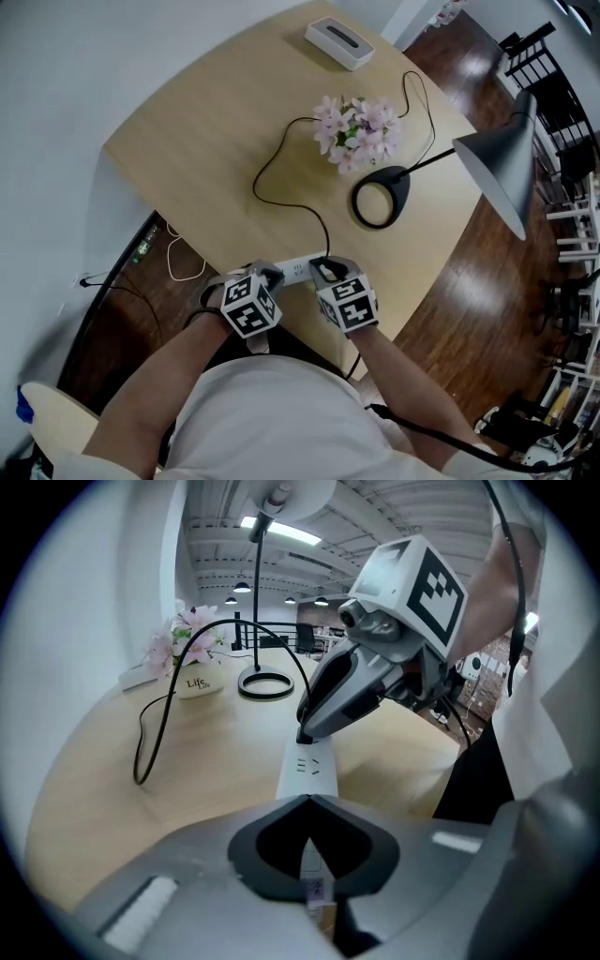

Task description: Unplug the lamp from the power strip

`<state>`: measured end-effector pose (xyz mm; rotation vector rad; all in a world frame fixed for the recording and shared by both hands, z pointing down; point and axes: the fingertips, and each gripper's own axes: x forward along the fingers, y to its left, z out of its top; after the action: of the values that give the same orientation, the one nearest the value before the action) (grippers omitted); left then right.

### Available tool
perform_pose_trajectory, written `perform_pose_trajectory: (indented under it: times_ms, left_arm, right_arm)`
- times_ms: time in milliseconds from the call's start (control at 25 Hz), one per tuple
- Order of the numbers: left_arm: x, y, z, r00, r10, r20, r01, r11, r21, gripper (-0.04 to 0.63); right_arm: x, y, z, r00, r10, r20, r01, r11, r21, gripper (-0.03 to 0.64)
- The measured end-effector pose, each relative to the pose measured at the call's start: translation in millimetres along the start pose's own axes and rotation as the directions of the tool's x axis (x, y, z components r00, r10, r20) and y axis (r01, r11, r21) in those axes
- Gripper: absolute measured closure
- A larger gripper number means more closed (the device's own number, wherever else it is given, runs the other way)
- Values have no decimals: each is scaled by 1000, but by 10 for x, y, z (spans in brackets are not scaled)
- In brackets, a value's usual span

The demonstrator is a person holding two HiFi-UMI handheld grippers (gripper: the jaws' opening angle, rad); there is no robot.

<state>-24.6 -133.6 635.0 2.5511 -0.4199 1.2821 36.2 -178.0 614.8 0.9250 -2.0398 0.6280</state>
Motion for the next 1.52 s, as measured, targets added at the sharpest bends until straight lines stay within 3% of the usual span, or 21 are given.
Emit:
perform_pose_trajectory:
  times_ms: [240, 440, 600, 1040, 1360, 1520]
  left_arm:
    - [32, 0, -6, 998, 23, -63, -22, 999, 25, 595]
    - [26, 12, -15, 997, 12, -71, -10, 1000, 29, 595]
    - [26, -4, -17, 996, 4, -86, -1, 1000, 30, 595]
    - [30, 3, -29, 994, 1, -111, 1, 1000, 24, 592]
    - [12, 10, -30, 992, 25, -125, -25, 1000, -2, 591]
    - [3, 17, -39, 993, 34, -116, -39, 998, -42, 589]
  right_arm:
    - [-27, 7, 29, 1000, -19, -9, 19, 1000, -13, 543]
    - [-321, 72, 545, 990, -42, 133, 57, 992, -108, 543]
    - [-455, -51, 655, 989, -37, 145, 49, 996, -76, 540]
    - [-728, -575, 20, 990, -126, 64, 123, 991, 44, 537]
    - [-460, -728, -564, 989, -91, -118, 100, 992, 72, 535]
    - [-327, -744, -696, 987, -63, -149, 75, 995, 72, 534]
